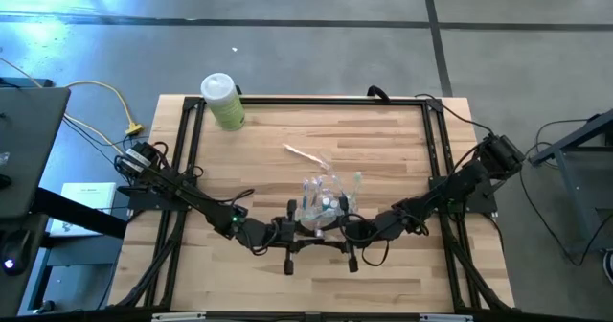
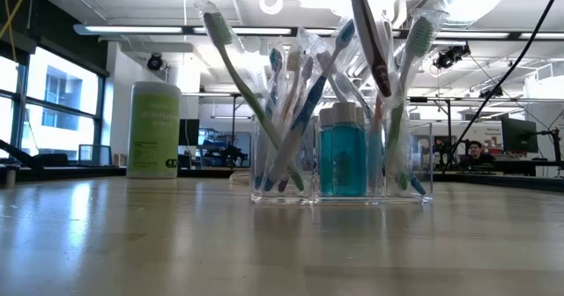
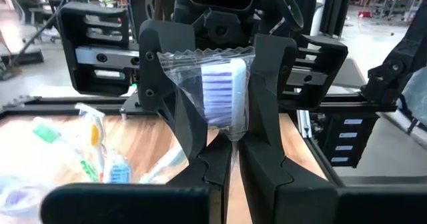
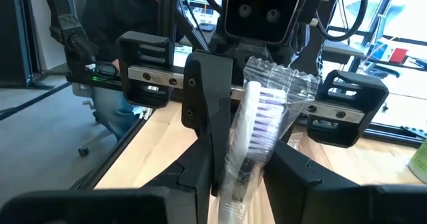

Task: Pick & Place toothbrushing station
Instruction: Put the violet toothbrush into the transparent organizer

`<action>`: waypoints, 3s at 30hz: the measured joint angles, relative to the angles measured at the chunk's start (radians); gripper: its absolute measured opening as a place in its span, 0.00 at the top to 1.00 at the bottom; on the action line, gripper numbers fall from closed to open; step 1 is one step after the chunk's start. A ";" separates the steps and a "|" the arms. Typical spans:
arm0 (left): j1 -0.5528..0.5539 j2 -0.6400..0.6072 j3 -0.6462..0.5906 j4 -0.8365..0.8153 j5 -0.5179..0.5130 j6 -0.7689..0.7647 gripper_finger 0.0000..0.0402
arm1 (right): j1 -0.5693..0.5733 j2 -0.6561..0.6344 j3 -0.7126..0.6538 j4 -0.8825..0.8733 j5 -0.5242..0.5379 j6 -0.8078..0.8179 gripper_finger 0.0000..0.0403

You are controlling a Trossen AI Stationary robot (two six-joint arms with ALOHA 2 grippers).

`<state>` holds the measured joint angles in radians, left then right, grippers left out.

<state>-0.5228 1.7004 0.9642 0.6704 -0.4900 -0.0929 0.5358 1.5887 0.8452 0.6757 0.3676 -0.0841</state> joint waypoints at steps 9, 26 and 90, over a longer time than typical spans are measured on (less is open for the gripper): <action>-0.025 0.000 0.000 0.000 -0.028 0.104 0.91 | 0.001 0.000 0.000 0.016 -0.004 -0.015 0.77; -0.027 0.002 -0.002 -0.008 -0.037 0.016 0.91 | 0.000 0.000 0.001 0.011 -0.008 -0.007 0.76; -0.109 0.005 -0.005 -0.078 0.022 0.121 0.81 | 0.112 -0.066 0.004 -0.163 -0.052 0.003 0.70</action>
<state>-0.6321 1.7054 0.9592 0.5922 -0.4684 0.0280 0.6476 1.5223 0.8494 0.5129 0.3151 -0.0807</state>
